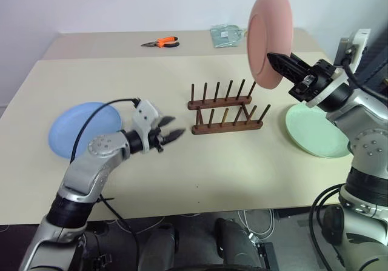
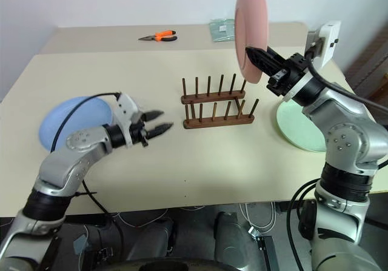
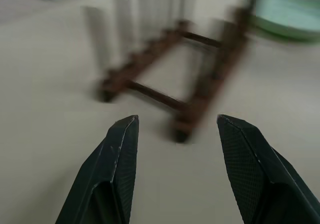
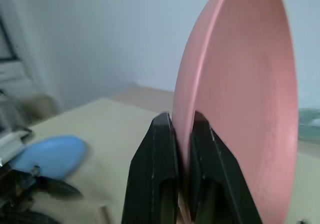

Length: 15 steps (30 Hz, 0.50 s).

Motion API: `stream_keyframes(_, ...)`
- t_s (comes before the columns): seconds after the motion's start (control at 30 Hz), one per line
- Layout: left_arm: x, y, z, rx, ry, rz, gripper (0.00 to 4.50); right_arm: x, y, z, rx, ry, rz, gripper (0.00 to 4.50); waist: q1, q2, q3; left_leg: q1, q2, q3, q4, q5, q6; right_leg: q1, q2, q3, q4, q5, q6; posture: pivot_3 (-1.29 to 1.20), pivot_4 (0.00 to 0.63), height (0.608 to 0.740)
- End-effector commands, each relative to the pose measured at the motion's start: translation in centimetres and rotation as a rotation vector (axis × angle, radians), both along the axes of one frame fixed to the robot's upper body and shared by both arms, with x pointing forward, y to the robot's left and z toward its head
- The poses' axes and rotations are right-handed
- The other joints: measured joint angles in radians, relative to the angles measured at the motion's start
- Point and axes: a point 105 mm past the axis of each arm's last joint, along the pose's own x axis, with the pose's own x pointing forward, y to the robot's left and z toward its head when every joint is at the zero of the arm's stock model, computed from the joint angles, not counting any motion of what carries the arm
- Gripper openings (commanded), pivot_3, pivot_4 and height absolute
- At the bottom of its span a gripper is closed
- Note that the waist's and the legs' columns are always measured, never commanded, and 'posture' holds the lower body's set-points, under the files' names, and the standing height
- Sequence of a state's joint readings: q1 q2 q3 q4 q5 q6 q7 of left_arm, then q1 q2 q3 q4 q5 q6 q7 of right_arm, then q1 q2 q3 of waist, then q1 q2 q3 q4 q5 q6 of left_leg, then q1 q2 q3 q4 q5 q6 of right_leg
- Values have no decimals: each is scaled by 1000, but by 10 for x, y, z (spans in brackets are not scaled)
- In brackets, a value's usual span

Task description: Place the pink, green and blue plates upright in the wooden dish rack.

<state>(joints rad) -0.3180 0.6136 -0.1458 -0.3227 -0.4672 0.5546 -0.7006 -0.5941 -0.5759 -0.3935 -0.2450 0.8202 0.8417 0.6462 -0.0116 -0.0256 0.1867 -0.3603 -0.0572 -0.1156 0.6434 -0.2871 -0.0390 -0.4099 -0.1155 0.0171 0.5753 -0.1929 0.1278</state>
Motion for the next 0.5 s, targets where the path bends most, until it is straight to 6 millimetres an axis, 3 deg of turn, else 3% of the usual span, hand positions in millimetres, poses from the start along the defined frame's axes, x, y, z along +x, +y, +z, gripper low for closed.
stream_keyframes(0.03,-16,-12,13,-32,-34,-108,2518,-3,-4,8,43,24,49,0,0,1,0,0,0,0,0,0,0,0,0,0,0,0,0,0,150,740)
stream_keyframes(0.33,-23,-18,15,-62,-31,-122,2518,16,-16,-16,70,171,-7,0,0,2,1,0,-1,1,0,0,1,0,0,0,1,0,1,0,150,740)
stream_keyframes(0.4,-23,-18,13,-53,-25,-121,2581,18,-19,-15,95,172,-9,754,0,2,1,0,-1,1,0,0,1,0,0,0,1,0,1,0,150,740)
stream_keyframes(0.5,-21,-16,10,-44,-12,-109,2581,25,-32,-4,29,62,-158,2082,0,2,1,0,-1,1,0,0,1,0,0,0,1,0,1,0,150,740)
